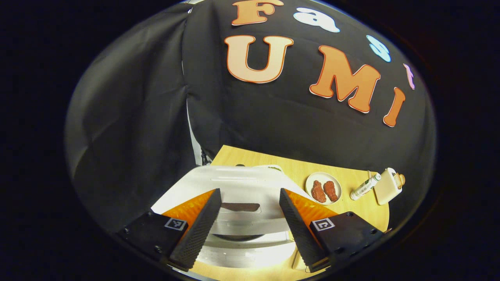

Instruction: Close the left gripper, press the button to open the rice cooker; take a wooden spoon from the chopstick holder with the right hand, scoop a spoonful of rice and pour it into the rice cooker, then put the wooden spoon back into the chopstick holder.

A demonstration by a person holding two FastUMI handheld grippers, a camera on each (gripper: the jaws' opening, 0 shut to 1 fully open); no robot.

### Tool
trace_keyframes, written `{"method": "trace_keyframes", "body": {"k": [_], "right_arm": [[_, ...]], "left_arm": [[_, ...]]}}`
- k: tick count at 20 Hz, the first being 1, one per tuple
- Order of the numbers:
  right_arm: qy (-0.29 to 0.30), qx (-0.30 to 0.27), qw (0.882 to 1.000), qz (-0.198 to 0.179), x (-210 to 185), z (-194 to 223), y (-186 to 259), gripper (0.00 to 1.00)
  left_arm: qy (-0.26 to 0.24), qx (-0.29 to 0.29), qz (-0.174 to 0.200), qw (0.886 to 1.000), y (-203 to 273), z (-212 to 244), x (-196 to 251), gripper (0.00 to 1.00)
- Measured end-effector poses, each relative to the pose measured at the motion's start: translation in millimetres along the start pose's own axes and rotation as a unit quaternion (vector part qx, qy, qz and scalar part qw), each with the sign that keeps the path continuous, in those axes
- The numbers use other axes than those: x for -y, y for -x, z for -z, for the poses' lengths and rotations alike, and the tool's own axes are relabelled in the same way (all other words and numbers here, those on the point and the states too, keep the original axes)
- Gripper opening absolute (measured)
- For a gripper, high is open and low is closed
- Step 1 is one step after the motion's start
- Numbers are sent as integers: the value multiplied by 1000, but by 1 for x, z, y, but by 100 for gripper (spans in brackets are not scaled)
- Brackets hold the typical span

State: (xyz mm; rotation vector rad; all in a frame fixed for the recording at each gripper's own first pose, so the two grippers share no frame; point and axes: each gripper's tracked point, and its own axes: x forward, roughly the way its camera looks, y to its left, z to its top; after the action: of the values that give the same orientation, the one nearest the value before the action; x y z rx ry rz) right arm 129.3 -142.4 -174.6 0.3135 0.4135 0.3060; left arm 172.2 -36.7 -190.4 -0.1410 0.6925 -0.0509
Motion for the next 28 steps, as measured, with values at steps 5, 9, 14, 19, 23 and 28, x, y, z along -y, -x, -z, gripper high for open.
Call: {"method": "trace_keyframes", "body": {"k": [5,9,14,19,23,28], "right_arm": [[6,-20,1000,-18,-16,14,-11,94],[2,-36,999,-25,-22,27,-16,94],[0,-42,999,-22,-19,34,-20,94],[-13,-50,998,-18,-15,41,-21,94],[-8,-57,998,-16,-12,47,-20,94],[6,-62,998,-19,-17,49,-23,94]], "left_arm": [[-15,-4,-3,1000,-5,42,-6,100],[-33,-16,-18,999,-15,60,-2,100],[-36,-31,-28,998,-19,81,-11,100],[-55,-54,-39,996,-25,107,-11,100],[-63,-38,-30,997,-25,109,-12,100],[-55,-15,-41,998,-24,105,-12,100]]}}
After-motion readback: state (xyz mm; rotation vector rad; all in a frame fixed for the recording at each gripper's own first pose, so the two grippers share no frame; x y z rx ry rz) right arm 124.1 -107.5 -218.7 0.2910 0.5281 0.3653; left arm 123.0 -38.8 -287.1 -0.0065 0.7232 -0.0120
